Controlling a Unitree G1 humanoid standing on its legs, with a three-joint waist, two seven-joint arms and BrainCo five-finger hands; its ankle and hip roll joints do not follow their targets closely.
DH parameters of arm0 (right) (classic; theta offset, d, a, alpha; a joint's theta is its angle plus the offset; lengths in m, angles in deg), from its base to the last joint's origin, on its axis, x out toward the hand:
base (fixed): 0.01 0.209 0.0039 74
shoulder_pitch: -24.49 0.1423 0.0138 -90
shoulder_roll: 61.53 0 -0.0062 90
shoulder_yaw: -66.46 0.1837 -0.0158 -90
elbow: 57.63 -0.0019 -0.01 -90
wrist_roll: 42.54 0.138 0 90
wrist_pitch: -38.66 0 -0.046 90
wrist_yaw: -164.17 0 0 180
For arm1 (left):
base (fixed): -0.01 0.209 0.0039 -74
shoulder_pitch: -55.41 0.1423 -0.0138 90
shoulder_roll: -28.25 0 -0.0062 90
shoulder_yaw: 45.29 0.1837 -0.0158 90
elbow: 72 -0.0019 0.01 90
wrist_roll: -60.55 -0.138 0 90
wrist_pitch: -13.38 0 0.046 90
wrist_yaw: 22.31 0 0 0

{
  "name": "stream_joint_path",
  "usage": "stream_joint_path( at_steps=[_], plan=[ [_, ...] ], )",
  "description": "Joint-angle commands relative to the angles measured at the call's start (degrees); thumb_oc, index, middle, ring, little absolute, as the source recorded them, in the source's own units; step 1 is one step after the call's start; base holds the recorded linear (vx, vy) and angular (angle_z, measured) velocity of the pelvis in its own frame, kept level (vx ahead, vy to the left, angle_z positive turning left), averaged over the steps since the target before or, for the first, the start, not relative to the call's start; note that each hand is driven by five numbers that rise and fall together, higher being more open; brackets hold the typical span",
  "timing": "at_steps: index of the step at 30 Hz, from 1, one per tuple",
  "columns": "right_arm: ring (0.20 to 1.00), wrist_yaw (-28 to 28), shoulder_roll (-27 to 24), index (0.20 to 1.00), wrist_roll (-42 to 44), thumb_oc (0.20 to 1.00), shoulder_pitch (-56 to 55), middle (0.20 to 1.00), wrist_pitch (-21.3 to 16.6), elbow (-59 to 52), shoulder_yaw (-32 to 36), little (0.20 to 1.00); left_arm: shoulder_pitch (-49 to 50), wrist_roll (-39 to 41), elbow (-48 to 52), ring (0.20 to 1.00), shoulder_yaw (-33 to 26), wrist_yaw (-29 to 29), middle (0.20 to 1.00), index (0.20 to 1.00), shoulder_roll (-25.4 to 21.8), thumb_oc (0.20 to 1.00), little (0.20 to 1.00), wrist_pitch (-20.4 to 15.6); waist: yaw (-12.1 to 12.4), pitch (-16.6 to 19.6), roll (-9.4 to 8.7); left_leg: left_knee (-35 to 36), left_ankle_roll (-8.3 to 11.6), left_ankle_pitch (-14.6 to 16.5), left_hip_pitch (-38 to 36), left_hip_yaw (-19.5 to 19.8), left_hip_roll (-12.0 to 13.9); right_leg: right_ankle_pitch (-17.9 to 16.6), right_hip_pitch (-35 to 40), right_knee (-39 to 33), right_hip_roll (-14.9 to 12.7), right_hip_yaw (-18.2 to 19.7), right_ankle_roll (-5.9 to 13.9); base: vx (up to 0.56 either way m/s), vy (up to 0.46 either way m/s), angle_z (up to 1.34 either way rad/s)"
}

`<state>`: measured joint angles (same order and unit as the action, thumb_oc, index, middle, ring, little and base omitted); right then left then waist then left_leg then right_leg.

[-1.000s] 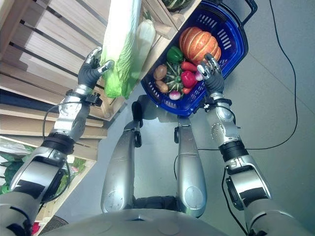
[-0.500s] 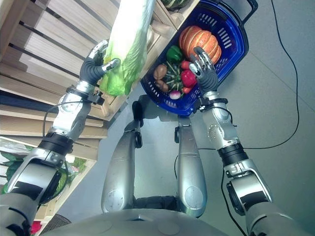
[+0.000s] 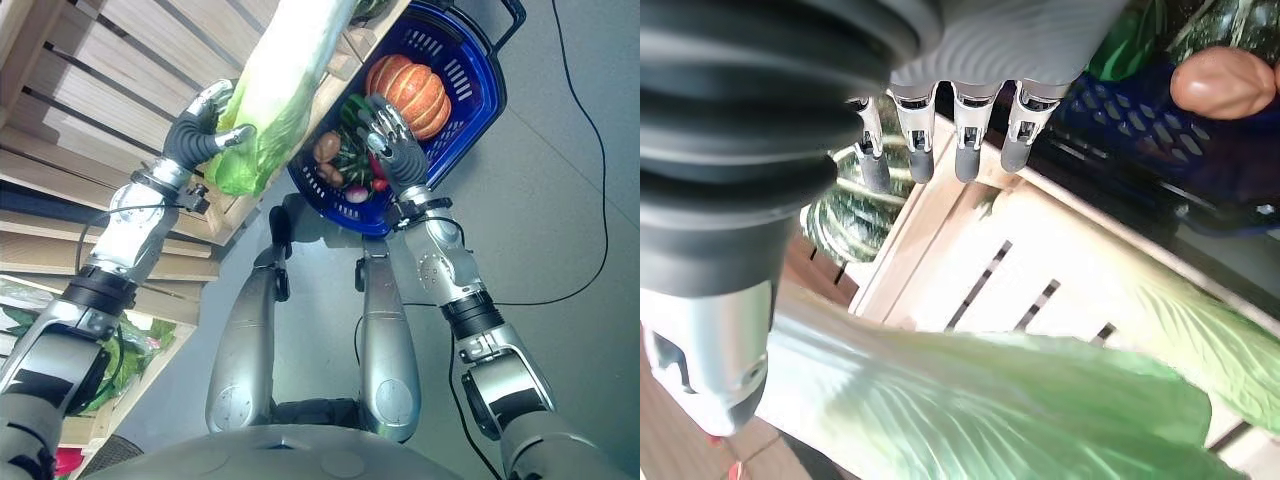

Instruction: Pick up fruits and vegetables into the basket

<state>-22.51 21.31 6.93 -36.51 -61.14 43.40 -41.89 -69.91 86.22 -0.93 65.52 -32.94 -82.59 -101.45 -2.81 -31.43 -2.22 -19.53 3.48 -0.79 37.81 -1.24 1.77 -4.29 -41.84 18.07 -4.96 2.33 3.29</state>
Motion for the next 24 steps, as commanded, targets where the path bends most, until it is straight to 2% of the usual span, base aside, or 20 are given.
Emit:
stream_joint_path(
  at_steps=[1, 24],
  plan=[
    [1.0, -1.8, -2.1, 1.0, 2.1, 1.0, -1.3, 1.0, -1.0, -7.5, 0.3, 1.0, -1.7, -1.1, 6.6, 0.2, 0.5, -1.2, 0.2, 0.2, -0.7, 0.2, 0.2, -1.9, -0.1, 1.6, 2.09, 1.7, -1.44, 0.2, -0.3, 0.1, -1.9, 4.1, 3.6, 2.4, 1.0, -4.6, 0.12, 0.0, 0.0, 0.0],
    [1.0, -1.7, -2.0, 1.0, 5.0, 1.0, 2.2, 1.0, -2.2, -8.9, -2.3, 1.0, -4.9, 0.1, 10.9, 0.2, 6.6, -7.6, 0.2, 0.2, 0.1, 0.2, 0.2, 1.8, 0.1, 1.6, 1.63, 2.3, -1.64, 0.0, -0.5, 0.1, -2.2, 3.4, 3.6, 1.7, 1.2, -4.7, 0.52, 0.0, 0.0, 0.0]
  ],
)
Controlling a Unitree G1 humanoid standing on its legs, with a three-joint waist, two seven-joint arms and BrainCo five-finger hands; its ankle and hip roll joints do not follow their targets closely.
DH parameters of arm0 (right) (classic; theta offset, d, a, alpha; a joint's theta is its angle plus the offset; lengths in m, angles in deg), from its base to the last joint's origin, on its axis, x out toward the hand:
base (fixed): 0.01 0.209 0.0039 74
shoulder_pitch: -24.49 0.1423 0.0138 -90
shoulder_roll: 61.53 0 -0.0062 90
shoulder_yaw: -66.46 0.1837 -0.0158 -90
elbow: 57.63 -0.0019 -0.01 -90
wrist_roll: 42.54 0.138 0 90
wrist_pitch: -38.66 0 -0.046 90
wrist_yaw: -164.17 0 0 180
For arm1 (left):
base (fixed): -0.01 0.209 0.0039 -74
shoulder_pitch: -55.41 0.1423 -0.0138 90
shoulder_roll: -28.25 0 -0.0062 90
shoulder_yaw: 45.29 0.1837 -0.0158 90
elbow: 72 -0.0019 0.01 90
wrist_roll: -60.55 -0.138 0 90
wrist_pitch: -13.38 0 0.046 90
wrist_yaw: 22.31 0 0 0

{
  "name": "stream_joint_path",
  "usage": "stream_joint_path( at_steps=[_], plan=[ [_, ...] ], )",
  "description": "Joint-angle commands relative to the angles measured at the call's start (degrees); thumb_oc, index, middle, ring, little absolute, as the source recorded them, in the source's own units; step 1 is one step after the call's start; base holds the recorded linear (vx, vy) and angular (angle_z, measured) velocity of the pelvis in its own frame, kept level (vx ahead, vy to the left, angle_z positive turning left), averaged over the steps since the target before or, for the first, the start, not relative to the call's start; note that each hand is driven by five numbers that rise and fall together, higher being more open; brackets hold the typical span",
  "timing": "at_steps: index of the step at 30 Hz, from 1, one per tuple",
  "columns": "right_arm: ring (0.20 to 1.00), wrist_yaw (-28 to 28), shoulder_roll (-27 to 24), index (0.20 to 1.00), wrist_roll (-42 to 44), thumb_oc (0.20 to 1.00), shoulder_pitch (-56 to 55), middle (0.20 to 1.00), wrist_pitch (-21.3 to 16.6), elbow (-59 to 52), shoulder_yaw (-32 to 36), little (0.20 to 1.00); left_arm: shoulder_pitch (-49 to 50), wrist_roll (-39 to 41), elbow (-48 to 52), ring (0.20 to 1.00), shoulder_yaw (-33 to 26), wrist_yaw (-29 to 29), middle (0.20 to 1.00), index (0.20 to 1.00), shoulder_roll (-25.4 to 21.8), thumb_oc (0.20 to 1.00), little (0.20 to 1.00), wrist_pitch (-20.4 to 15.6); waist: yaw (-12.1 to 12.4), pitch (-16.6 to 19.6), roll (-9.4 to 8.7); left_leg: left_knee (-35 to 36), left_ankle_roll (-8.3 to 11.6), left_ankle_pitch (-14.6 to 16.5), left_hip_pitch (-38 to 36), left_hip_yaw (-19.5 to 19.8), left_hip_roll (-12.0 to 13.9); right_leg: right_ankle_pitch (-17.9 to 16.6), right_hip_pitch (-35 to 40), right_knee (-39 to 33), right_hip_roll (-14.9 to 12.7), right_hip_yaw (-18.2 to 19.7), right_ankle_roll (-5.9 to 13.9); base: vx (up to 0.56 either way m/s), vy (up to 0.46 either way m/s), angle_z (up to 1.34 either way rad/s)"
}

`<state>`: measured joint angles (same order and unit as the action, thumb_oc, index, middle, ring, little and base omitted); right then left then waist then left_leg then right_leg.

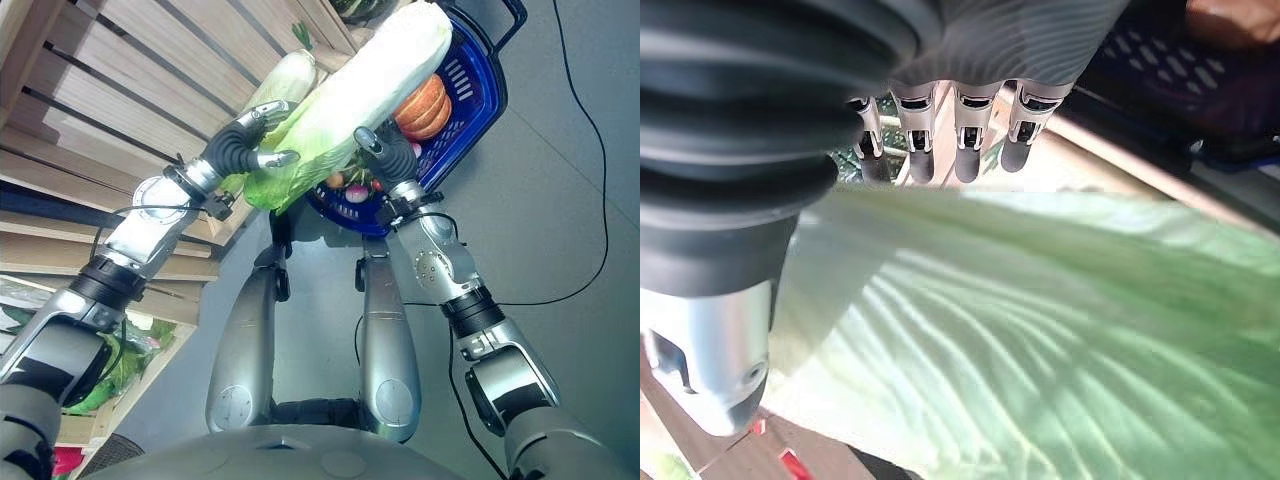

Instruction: Pick up fruits and vegetables into the basket

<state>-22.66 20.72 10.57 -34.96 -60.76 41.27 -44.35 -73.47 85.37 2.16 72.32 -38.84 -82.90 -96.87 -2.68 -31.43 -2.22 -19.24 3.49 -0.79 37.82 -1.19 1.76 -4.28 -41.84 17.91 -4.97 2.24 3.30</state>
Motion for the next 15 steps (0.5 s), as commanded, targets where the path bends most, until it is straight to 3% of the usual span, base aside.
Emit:
stream_joint_path(
  at_steps=[1, 15],
  plan=[
    [1.0, -1.4, -1.2, 1.0, 1.4, 1.0, 0.7, 1.0, -2.8, -6.8, 0.0, 1.0, -1.5, 1.0, 8.3, 0.2, 0.2, -1.9, 0.2, 0.2, 0.4, 0.2, 0.2, -2.3, 0.0, 1.6, 1.65, 2.1, -1.68, 0.0, -0.5, 0.0, -2.2, 3.4, 3.7, 1.8, 1.2, -4.6, 0.53, 0.0, 0.0, 0.0],
    [1.0, -3.3, -1.3, 1.0, 6.1, 1.0, 0.8, 1.0, -4.5, -7.2, 0.9, 1.0, -2.0, -1.0, 8.0, 0.2, 1.6, -3.1, 0.2, 0.2, -0.4, 0.2, 0.2, -0.3, 0.0, 1.6, 1.53, 2.2, -1.74, 0.0, -0.4, 0.1, -2.3, 3.1, 3.5, 1.6, 1.2, -4.8, 0.74, 0.0, 0.0, 0.0]
  ],
)
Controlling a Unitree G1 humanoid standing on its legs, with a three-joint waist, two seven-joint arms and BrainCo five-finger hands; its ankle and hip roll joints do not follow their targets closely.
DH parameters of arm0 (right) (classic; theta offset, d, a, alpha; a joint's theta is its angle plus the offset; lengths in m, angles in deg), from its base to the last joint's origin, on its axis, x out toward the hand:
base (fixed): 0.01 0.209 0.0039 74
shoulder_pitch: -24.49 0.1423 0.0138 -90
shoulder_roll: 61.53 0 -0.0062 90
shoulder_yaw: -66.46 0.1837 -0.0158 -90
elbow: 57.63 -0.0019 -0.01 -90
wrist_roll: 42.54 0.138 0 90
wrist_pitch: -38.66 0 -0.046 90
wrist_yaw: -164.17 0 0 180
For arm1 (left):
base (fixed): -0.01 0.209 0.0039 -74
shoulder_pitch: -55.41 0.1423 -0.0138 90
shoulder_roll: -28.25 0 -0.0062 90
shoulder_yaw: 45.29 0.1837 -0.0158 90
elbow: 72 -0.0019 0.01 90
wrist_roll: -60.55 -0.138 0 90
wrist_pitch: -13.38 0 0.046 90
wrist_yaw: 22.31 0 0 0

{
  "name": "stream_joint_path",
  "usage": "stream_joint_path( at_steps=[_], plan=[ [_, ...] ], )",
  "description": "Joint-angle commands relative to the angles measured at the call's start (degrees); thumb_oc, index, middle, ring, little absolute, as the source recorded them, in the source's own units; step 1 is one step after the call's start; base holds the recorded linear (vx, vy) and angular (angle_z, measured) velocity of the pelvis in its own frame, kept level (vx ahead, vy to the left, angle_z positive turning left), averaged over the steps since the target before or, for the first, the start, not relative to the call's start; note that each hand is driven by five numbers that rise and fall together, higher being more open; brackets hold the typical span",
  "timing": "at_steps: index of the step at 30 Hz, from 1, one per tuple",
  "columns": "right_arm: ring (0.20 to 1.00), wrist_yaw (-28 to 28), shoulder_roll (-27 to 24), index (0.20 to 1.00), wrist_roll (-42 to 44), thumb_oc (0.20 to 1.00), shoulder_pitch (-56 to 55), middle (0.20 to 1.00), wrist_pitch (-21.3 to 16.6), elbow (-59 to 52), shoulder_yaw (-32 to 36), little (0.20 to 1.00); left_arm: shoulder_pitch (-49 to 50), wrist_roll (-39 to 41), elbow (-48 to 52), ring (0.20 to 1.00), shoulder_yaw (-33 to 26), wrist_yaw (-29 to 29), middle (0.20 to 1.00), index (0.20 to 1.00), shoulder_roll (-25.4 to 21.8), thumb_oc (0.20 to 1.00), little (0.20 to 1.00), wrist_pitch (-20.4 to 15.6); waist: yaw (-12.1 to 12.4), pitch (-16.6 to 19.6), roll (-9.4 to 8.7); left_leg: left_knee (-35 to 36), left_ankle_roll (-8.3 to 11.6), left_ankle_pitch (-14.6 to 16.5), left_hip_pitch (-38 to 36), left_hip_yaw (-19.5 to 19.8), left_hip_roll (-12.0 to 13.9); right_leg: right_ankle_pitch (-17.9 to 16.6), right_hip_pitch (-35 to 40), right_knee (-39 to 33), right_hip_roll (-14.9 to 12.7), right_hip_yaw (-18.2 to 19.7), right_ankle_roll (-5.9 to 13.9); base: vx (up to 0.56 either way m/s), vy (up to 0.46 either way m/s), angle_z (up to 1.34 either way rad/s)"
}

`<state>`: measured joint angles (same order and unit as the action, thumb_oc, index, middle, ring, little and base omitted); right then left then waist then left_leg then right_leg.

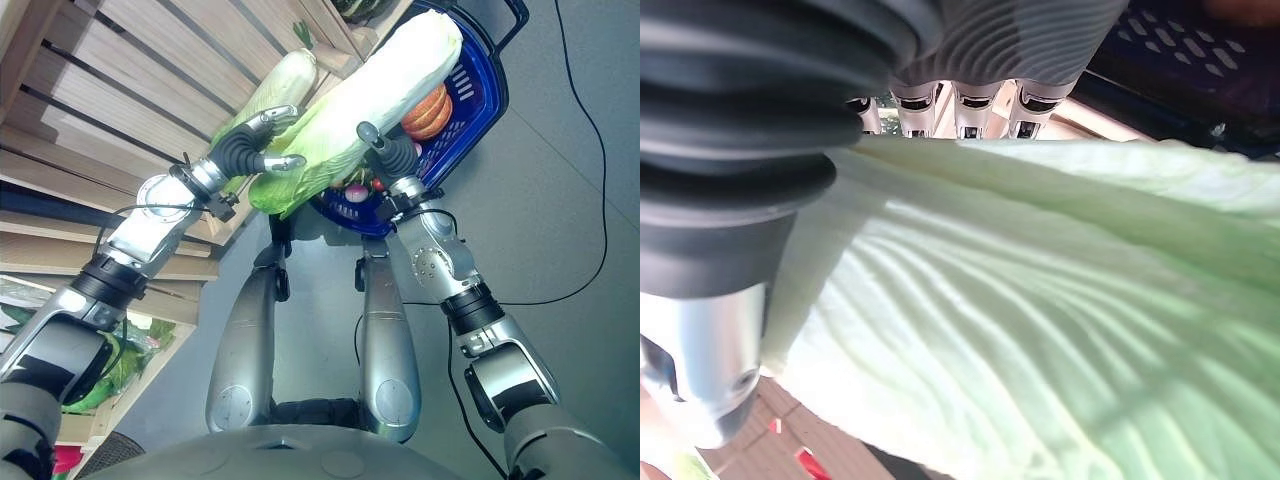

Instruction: Pick up fruits and vegetables into the basket

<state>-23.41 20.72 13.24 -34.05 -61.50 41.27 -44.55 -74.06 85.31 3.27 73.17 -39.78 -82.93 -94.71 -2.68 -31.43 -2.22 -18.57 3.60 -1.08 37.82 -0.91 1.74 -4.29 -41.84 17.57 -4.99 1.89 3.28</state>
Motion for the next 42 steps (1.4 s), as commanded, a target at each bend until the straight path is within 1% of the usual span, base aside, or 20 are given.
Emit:
stream_joint_path(
  at_steps=[1, 9, 10, 11, 12, 17, 23, 24, 25, 28, 30, 32, 35, 36, 37, 40, 42],
  plan=[
    [1.0, -2.8, -1.3, 1.0, 4.4, 1.0, -0.2, 1.0, -3.9, -7.3, 1.3, 1.0, -1.4, -0.9, 7.1, 0.2, 0.9, -2.3, 0.2, 0.2, -0.6, 0.2, 0.2, -2.3, 0.0, 1.6, 1.56, 1.5, -1.86, 0.3, -0.5, -0.2, -2.3, 3.1, 3.6, 1.9, 1.2, -4.4, 0.77, 0.0, 0.0, 0.0],
    [1.0, -4.5, -0.3, 1.0, 7.5, 1.0, -0.1, 1.0, -5.8, -7.5, 2.8, 1.0, -1.8, -1.4, 7.3, 0.2, 1.4, -2.9, 0.2, 0.2, -1.2, 0.2, 0.2, -1.2, 0.1, 1.6, 1.74, 2.0, -1.92, 0.2, -0.7, -0.1, -2.4, 3.0, 3.7, 1.5, 1.1, -4.5, 0.95, 0.0, 0.0, 0.0],
    [0.376, -5.0, -0.1, 0.376, 7.7, 0.376, -0.2, 0.376, -6.3, -7.6, 2.9, 0.376, -1.8, -1.4, 7.1, 0.2, 1.3, -2.9, 0.2, 0.2, -1.2, 0.2, 0.2, -1.3, 0.1, 1.6, 1.7, 2.0, -1.91, 0.2, -0.6, -0.1, -2.5, 2.9, 3.8, 1.5, 1.1, -4.6, 0.96, 0.0, 0.0, 0.0],
    [0.376, -5.0, -0.1, 0.376, 7.7, 0.376, -0.2, 0.376, -6.4, -7.6, 3.0, 0.376, -1.8, -1.4, 7.1, 0.2, 1.3, -2.9, 0.2, 0.2, -1.2, 0.2, 0.2, -1.2, 0.1, 1.6, 1.69, 2.0, -1.91, 0.2, -0.7, -0.1, -2.5, 2.9, 3.8, 1.5, 1.1, -4.6, 0.97, 0.0, 0.0, 0.0],
    [0.2, -5.3, -0.1, 0.2, 7.9, 0.2, -0.2, 0.2, -6.7, -7.6, 3.1, 0.2, -1.8, -1.4, 7.2, 0.2, 1.4, -3.0, 0.2, 0.2, -1.2, 0.2, 0.2, -1.0, 0.1, 1.6, 1.67, 2.0, -1.92, 0.2, -0.7, -0.1, -2.5, 2.9, 3.8, 1.5, 1.2, -4.6, 0.98, 0.0, 0.0, 0.0],
    [0.2, -5.9, 0.7, 0.2, 7.5, 0.2, 0.1, 0.2, -6.8, -7.6, 3.3, 0.2, -1.8, -2.4, 7.0, 0.2, 1.2, -3.0, 0.2, 0.2, -0.7, 0.2, 0.2, -0.9, 0.2, 1.6, 1.77, 1.9, -1.95, 0.3, -0.5, 0.0, -2.6, 2.8, 3.6, 1.4, 1.0, -4.7, 1.04, 0.0, 0.0, 0.0],
    [0.2, -6.0, 0.6, 0.2, 7.7, 0.2, -0.1, 0.2, -7.0, -7.7, 3.2, 0.2, -1.7, -3.4, 6.9, 0.2, 1.3, -1.4, 0.2, 0.2, -0.7, 0.2, 0.2, -0.6, 0.2, 1.6, 1.81, 2.0, -1.99, 0.2, -0.6, 0.1, -2.7, 2.7, 3.7, 1.3, 0.9, -4.8, 1.05, 0.0, 0.0, 0.0],
    [0.2, -6.0, 0.6, 0.2, 7.7, 0.2, -0.1, 0.2, -7.1, -7.6, 3.1, 0.2, -1.7, -3.7, 6.8, 0.438, 1.3, -0.3, 0.438, 0.438, -0.7, 0.438, 0.438, -0.5, 0.2, 1.6, 1.81, 2.1, -1.97, 0.2, -0.6, 0.1, -2.7, 2.7, 3.7, 1.2, 0.9, -4.8, 1.05, 0.0, 0.0, 0.0],
    [0.2, -6.1, 0.7, 0.2, 7.5, 0.2, -0.1, 0.2, -7.1, -7.5, 3.1, 0.2, -1.6, -4.2, 6.5, 1.0, 1.1, 1.0, 1.0, 1.0, -0.5, 1.0, 1.0, -0.7, 0.2, 1.6, 1.82, 2.2, -1.99, 0.1, -0.6, 0.1, -2.7, 2.7, 3.8, 1.1, 0.9, -4.8, 1.06, 0.0, 0.0, 0.0],
    [0.2, -6.2, 0.5, 0.2, 7.6, 0.2, -0.2, 0.2, -7.0, -7.7, 3.2, 0.2, -1.0, -5.0, 6.2, 1.0, 0.2, 4.2, 1.0, 1.0, -0.2, 1.0, 1.0, -1.6, 0.3, 1.6, 1.77, 2.2, -1.99, 0.1, -0.6, 0.1, -2.7, 2.8, 3.8, 1.1, 1.0, -4.8, 1.04, 0.0, 0.0, 0.0],
    [0.2, -6.3, 0.7, 0.2, 7.6, 0.2, -0.5, 0.2, -7.0, -7.6, 3.3, 0.2, -0.1, -6.8, 6.0, 1.0, -0.8, 8.6, 1.0, 1.0, 0.2, 1.0, 1.0, -3.6, 0.4, 1.6, 1.73, 2.1, -1.93, 0.1, -0.5, 0.2, -2.8, 2.9, 3.8, 1.2, 1.0, -4.8, 1.03, 0.0, 0.0, 0.0],
    [0.2, -6.2, 1.0, 0.2, 7.2, 0.2, -0.6, 0.2, -7.0, -7.7, 3.4, 0.2, 0.2, -7.9, 5.8, 1.0, -1.5, 12.0, 1.0, 1.0, 0.7, 1.0, 1.0, -4.6, 0.5, 1.6, 1.69, 2.1, -1.95, 0.1, -0.6, 0.4, -2.9, 2.9, 3.9, 1.2, 1.0, -4.9, 1.01, 0.0, 0.0, 0.0],
    [0.2, -6.3, 1.8, 0.2, 6.7, 0.2, -1.1, 0.2, -7.4, -7.6, 3.6, 0.2, 1.5, -9.6, 5.3, 1.0, -4.1, 20.2, 1.0, 1.0, 2.1, 1.0, 1.0, -7.4, 0.7, 1.6, 1.52, 2.1, -2.0, 0.2, -0.7, 0.6, -3.0, 3.1, 4.0, 1.3, 1.1, -4.9, 0.93, 0.0, 0.0, 0.0],
    [0.2, -6.3, 2.0, 0.2, 6.6, 0.2, -1.1, 0.2, -7.4, -7.6, 3.7, 0.2, 1.7, -9.8, 5.1, 1.0, -4.7, 21.3, 1.0, 1.0, 2.5, 1.0, 1.0, -7.7, 0.7, 1.6, 1.49, 2.1, -2.02, 0.2, -0.8, 0.7, -3.0, 3.2, 4.0, 1.4, 1.1, -4.9, 0.91, 0.0, 0.0, 0.0],
    [0.2, -6.5, 2.3, 0.2, 6.4, 0.2, -1.2, 0.2, -7.6, -7.3, 3.9, 0.2, 2.1, -10.7, 4.8, 1.0, -5.8, 23.2, 1.0, 1.0, 3.3, 1.0, 1.0, -8.9, 0.8, 1.6, 1.39, 2.0, -2.01, 0.3, -0.7, 0.8, -3.1, 3.3, 4.0, 1.4, 1.2, -4.9, 0.88, 0.0, 0.0, 0.0],
    [0.2, -6.3, 3.5, 0.2, 5.4, 0.2, -1.1, 0.2, -7.4, -7.1, 4.7, 0.2, 2.9, -12.5, 4.6, 1.0, -8.4, 27.1, 1.0, 1.0, 5.2, 1.0, 1.0, -9.7, 1.1, 1.6, 1.07, 1.8, -1.91, 0.4, -0.7, 1.1, -3.3, 3.4, 4.1, 1.5, 1.2, -5.1, 0.81, 0.0, -0.022, 0.02],
    [0.2, -5.9, 4.2, 0.2, 4.8, 0.2, -1.1, 0.2, -7.1, -7.0, 5.2, 0.2, 2.9, -13.9, 4.3, 1.0, -9.9, 29.4, 1.0, 1.0, 6.4, 1.0, 1.0, -9.5, 1.2, 1.6, 0.92, 1.7, -1.87, 0.5, -0.8, 1.2, -3.3, 3.6, 4.1, 1.8, 1.3, -5.1, 0.72, 0.0, -0.013, 0.02]
  ],
)
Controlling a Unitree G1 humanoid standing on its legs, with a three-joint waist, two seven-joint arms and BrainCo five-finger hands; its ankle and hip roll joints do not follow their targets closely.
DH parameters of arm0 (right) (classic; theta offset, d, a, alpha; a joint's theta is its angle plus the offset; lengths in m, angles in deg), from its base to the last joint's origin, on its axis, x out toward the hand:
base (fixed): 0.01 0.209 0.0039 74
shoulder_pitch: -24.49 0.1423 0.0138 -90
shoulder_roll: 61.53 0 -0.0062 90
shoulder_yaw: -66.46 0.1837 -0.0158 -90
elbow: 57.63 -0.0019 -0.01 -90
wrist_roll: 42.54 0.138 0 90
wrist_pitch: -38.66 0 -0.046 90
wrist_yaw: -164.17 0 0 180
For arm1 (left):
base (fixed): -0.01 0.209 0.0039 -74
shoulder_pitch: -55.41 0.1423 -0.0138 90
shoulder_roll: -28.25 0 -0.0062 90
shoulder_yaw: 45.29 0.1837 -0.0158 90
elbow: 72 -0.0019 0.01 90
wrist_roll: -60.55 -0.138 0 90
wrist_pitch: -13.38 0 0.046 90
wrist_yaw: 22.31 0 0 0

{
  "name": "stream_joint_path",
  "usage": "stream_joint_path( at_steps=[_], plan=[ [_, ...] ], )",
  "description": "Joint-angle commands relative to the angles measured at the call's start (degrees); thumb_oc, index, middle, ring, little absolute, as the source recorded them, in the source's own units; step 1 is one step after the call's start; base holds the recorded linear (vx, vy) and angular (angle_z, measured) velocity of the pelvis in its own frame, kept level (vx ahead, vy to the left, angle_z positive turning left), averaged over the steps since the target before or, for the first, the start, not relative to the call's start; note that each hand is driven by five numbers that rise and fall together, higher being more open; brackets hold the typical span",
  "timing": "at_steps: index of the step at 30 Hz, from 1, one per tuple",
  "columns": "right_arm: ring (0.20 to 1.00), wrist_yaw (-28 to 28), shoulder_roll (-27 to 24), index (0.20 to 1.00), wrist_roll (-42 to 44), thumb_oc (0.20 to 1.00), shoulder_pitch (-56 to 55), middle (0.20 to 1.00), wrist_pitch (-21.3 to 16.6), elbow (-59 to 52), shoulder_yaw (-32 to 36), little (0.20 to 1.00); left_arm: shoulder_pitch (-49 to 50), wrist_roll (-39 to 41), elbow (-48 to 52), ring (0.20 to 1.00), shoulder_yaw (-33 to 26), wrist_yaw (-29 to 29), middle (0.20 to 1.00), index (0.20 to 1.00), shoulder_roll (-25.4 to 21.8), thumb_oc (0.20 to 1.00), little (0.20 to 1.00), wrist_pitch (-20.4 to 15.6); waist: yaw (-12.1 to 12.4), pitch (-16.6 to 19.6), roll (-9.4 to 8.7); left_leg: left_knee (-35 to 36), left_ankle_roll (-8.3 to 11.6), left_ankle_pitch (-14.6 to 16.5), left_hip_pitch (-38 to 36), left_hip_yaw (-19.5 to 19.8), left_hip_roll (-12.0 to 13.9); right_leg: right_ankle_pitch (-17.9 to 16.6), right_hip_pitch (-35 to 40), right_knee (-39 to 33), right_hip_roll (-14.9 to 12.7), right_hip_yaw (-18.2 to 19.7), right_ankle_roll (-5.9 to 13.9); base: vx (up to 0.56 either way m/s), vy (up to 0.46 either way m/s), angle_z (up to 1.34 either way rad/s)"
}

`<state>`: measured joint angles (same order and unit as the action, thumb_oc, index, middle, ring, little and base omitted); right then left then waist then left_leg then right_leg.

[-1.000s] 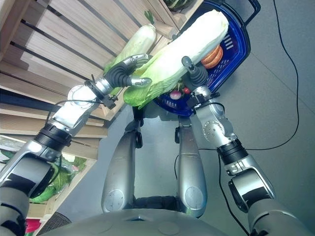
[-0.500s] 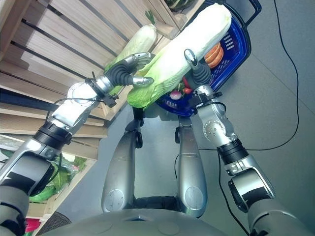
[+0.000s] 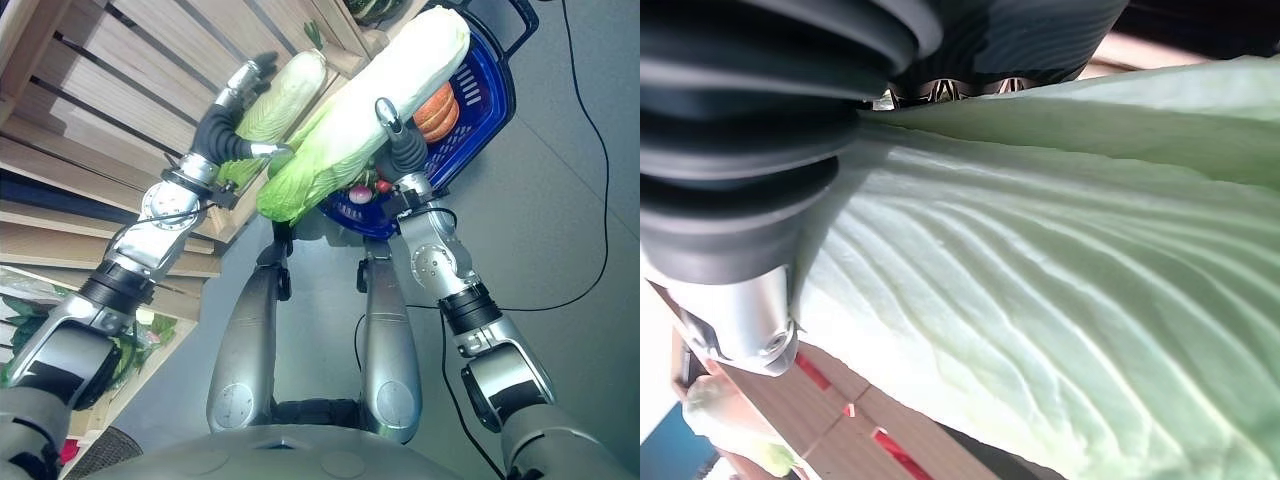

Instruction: Pick up fruits and vegetables into the basket

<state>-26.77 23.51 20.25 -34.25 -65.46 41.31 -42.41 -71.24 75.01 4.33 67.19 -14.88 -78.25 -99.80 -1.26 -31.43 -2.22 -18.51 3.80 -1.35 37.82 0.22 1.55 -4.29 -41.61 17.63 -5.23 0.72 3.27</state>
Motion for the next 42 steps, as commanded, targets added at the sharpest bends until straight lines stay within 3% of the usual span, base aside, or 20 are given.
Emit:
stream_joint_path(
  at_steps=[1, 8, 21, 27, 34, 42],
  plan=[
    [0.2, -2.5, 1.4, 0.2, -2.3, 0.2, -0.8, 0.2, -3.1, -7.0, 3.2, 0.2, 0.1, -3.8, 3.2, 1.0, -4.0, 4.9, 1.0, 1.0, 1.9, 1.0, 1.0, -4.3, -0.3, 1.6, 0.91, 1.6, -2.06, 0.8, -0.8, 0.1, -3.2, 3.6, 3.8, 1.8, 1.6, -3.9, 0.72, 0.0, 0.0, 0.0],
    [0.2, 3.7, 0.3, 0.2, -6.3, 0.2, 0.3, 0.2, -4.2, -3.5, 6.2, 0.2, -0.9, -6.9, -0.9, 1.0, -6.9, 10.9, 1.0, 1.0, 2.8, 1.0, 1.0, -3.8, -0.5, 1.6, 0.88, 1.3, -1.83, 0.6, -0.2, 0.0, -3.2, 3.7, 3.4, 2.1, 1.7, -3.9, 0.46, 0.0, -0.001, 0.0],
    [0.2, 15.4, -6.6, 0.2, -13.6, 0.2, 4.9, 0.2, -3.1, 15.4, 9.6, 0.2, -4.9, -4.5, -11.0, 1.0, -6.8, 13.3, 1.0, 1.0, 1.4, 1.0, 1.0, -4.8, -0.5, 1.6, 1.48, 0.8, -1.5, 0.8, -0.3, -0.2, -3.0, 3.9, 3.2, 2.8, 1.6, -4.0, 0.47, 0.0, 0.0, 0.0],
    [0.2, 17.2, -7.8, 0.2, -13.7, 0.2, 8.5, 0.2, -2.2, 24.6, 9.4, 0.2, -7.3, -4.6, -14.5, 1.0, -5.6, 13.7, 1.0, 1.0, 1.6, 1.0, 1.0, -4.9, 0.0, 1.6, 2.0, 0.3, -1.41, 0.9, 0.3, 0.0, -3.1, 4.0, 2.6, 3.5, 1.5, -4.3, 0.45, 0.0, 0.0, 0.0],
    [0.2, 21.9, -9.6, 0.2, -21.5, 0.2, 15.6, 0.2, 1.5, 38.8, 7.6, 0.2, -10.6, -2.6, -18.7, 1.0, -3.6, 12.7, 1.0, 1.0, 2.2, 1.0, 1.0, -4.8, 0.9, 1.6, 3.19, -0.6, -1.49, 1.4, 1.0, 0.4, -3.3, 4.5, 1.7, 4.7, 1.2, -4.5, 0.47, 0.0, 0.0, 0.0],
    [0.2, 22.2, -10.3, 0.2, -26.1, 0.2, 22.5, 0.2, 3.4, 49.2, 5.8, 0.2, -13.0, -1.6, -20.2, 1.0, -1.9, 11.8, 1.0, 1.0, 3.0, 1.0, 1.0, -5.1, 2.0, 1.6, 4.5, -1.5, -1.61, 1.2, 2.4, 0.9, -3.8, 4.3, 0.3, 5.6, 0.9, -5.0, 0.41, 0.0, -0.001, 0.0]
  ],
)
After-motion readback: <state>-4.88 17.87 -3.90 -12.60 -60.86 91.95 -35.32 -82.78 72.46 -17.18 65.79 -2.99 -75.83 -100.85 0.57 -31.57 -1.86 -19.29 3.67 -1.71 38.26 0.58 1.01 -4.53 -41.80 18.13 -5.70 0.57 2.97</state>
